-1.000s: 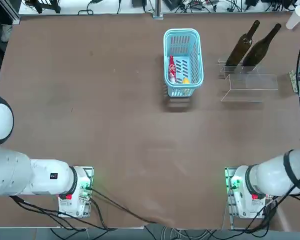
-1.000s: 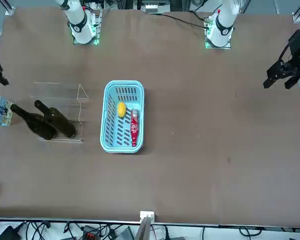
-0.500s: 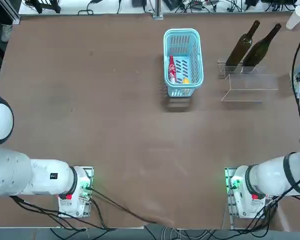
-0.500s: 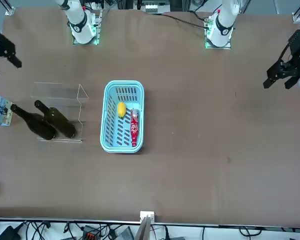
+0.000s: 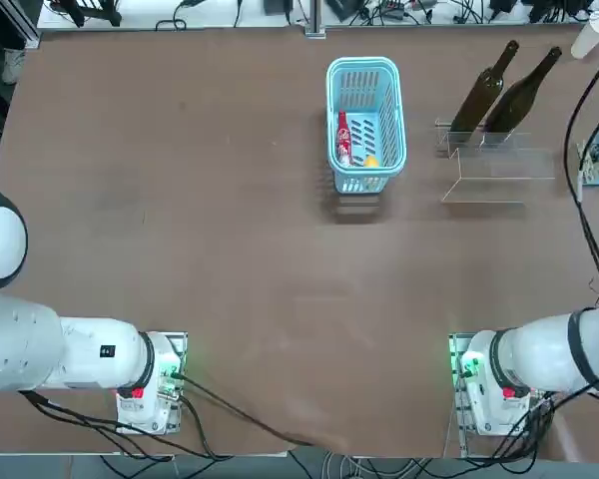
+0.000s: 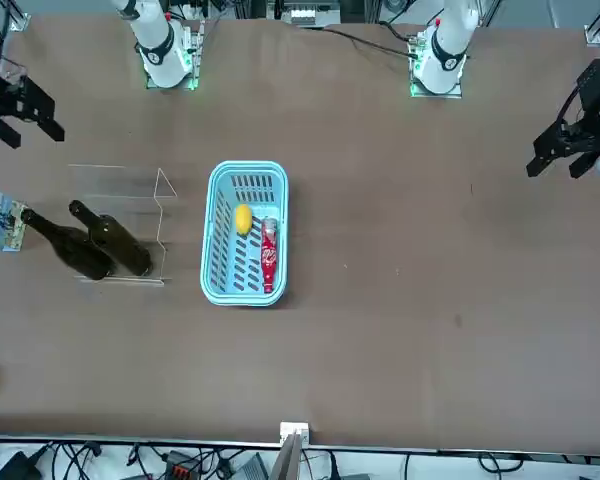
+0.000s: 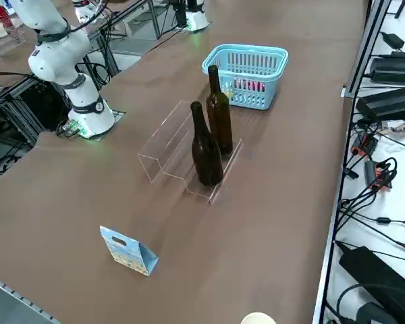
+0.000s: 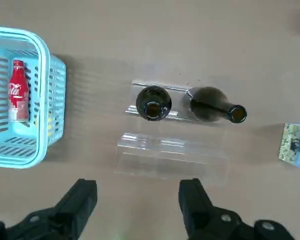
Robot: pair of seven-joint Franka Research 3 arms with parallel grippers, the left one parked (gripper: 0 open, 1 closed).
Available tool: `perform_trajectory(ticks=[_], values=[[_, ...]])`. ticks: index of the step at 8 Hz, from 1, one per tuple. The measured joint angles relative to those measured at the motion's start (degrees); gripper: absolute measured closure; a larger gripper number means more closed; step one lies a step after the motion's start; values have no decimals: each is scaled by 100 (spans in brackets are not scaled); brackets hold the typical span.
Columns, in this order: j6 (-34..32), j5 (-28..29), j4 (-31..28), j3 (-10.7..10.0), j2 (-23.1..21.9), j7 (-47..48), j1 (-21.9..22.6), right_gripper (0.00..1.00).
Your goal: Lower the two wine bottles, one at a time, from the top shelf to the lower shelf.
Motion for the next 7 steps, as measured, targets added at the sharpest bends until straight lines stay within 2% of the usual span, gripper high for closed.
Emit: perform_trajectory(ticks=[4, 7], values=[[67, 0, -108, -36, -145, 9, -21, 0], [326, 0, -390, -167, -141, 11, -26, 0]])
